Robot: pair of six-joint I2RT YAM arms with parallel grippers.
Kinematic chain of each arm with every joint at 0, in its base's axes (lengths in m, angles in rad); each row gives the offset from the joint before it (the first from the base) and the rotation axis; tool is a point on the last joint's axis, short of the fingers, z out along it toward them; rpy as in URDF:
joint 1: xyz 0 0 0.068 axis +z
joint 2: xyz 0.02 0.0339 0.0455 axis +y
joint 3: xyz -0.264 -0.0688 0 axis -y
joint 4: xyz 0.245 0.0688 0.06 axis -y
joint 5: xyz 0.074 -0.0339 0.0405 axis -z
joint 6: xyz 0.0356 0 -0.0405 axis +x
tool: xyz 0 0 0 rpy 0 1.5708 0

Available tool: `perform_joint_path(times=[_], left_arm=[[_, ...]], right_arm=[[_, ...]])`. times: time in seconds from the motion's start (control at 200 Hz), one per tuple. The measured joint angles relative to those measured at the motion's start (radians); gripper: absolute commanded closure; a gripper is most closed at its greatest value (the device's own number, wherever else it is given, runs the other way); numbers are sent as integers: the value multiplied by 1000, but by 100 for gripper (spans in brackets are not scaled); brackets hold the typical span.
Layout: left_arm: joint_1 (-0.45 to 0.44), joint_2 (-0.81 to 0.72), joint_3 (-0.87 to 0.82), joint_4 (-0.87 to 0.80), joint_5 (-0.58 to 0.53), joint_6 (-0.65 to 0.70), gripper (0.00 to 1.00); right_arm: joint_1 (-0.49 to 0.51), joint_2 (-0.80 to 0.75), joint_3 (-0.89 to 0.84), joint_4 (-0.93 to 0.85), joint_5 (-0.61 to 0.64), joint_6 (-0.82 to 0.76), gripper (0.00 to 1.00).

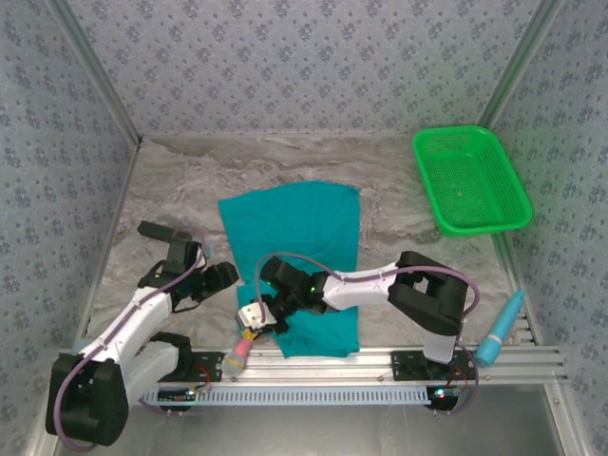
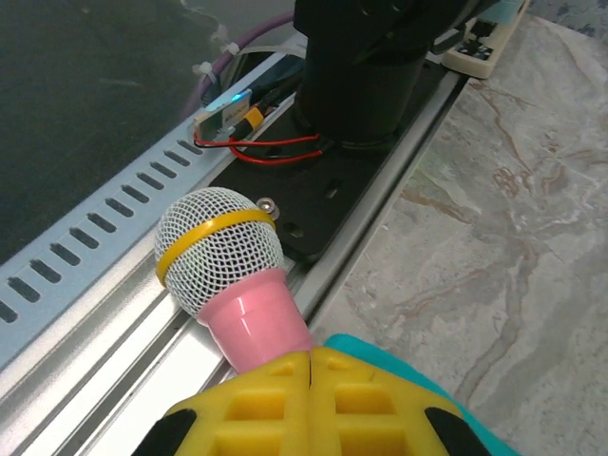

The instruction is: Fold the inside-out t-shirt

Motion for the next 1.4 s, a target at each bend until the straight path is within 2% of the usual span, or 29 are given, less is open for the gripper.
perform_joint_path(times=[0.11, 0.225, 0.28, 0.375, 0.42, 0.425, 0.43, 0.44, 0.46, 0.62, 0.705, 0.77, 0.905, 1.069, 1.149, 1.204, 1.399], left_arm=[[1, -1, -55, 53, 85, -50, 28], [3, -2, -69, 70, 136, -66, 30], [3, -2, -69, 79, 150, -66, 31], [3, 0, -69, 84, 173, -63, 32], [3, 9, -69, 93, 189, -62, 32], [3, 10, -69, 95, 190, -61, 32], [3, 11, -69, 96, 191, -61, 32], [3, 16, -69, 100, 193, -61, 32], [3, 27, -69, 107, 199, -60, 32], [7, 137, -47, 131, 232, -42, 33], [7, 193, -11, 104, 236, -30, 39], [6, 233, 14, 81, 234, -18, 49], [-15, 293, 52, 52, 222, 10, 55], [-79, 330, 60, 130, 252, 45, 70], [-118, 352, 61, 195, 306, 59, 83], [-126, 358, 62, 222, 332, 70, 100], [-126, 367, 90, 239, 372, 107, 100]], right_arm=[[-16, -12, 3, -40, -34, -21, 69], [-51, -82, 3, -95, -36, -43, 64], [-72, -144, -2, -108, -8, -54, 58], [-101, -268, -27, -95, 74, -72, 55], [-108, -328, -45, -77, 132, -78, 31], [-108, -332, -47, -76, 136, -79, 26], [-109, -340, -49, -72, 145, -77, 15], [-111, -354, -54, -70, 163, -73, 5], [-112, -372, -60, -61, 187, -77, 1], [-120, -496, -135, 36, 434, -59, 0], [-138, -543, -174, 78, 560, -7, 0], [-159, -570, -176, 79, 655, 67, 0], [-259, -602, -91, -21, 771, 306, 0], [-439, -614, -14, -85, 731, 537, 0], [-465, -607, -14, -101, 686, 583, 2], [-463, -594, -14, -106, 653, 604, 3], [-452, -509, -12, -104, 591, 623, 4]])
